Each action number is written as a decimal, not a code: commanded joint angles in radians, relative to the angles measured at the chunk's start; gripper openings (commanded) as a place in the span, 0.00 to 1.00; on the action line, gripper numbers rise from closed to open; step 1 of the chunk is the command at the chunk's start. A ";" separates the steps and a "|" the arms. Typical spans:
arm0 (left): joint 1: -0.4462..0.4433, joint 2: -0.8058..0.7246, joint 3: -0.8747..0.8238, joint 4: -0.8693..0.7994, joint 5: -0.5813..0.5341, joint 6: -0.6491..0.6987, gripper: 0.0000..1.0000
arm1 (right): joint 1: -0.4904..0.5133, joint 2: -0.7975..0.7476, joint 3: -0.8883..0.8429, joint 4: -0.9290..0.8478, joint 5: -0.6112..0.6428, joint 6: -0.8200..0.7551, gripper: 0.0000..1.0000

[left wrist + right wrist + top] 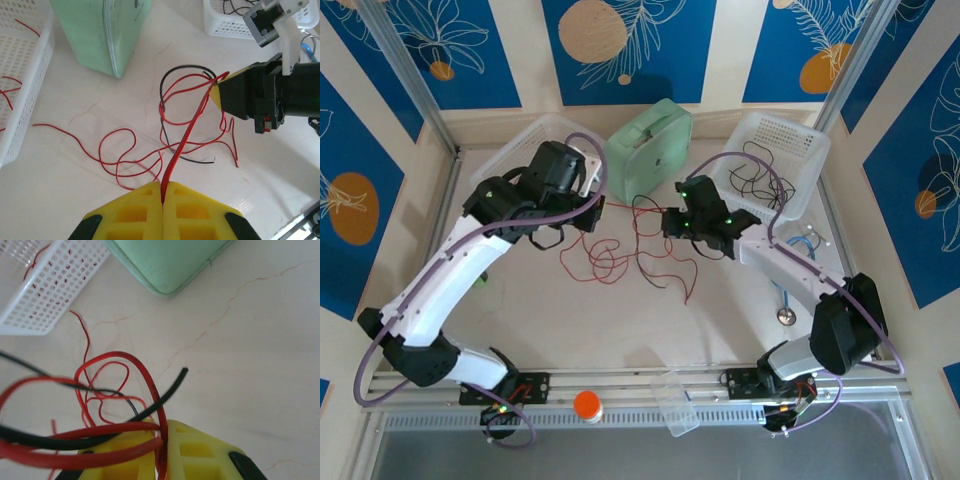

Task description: Untangle the cables

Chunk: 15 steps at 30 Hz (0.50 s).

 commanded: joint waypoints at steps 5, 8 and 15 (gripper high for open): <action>0.001 -0.107 0.104 -0.038 -0.058 -0.021 0.00 | -0.132 -0.024 -0.172 -0.029 -0.055 0.074 0.10; 0.002 -0.104 0.113 -0.017 -0.045 -0.019 0.00 | -0.153 -0.032 -0.231 -0.001 -0.118 0.104 0.10; 0.001 -0.076 0.193 -0.005 -0.046 -0.005 0.00 | -0.173 -0.029 -0.353 0.058 -0.190 0.155 0.11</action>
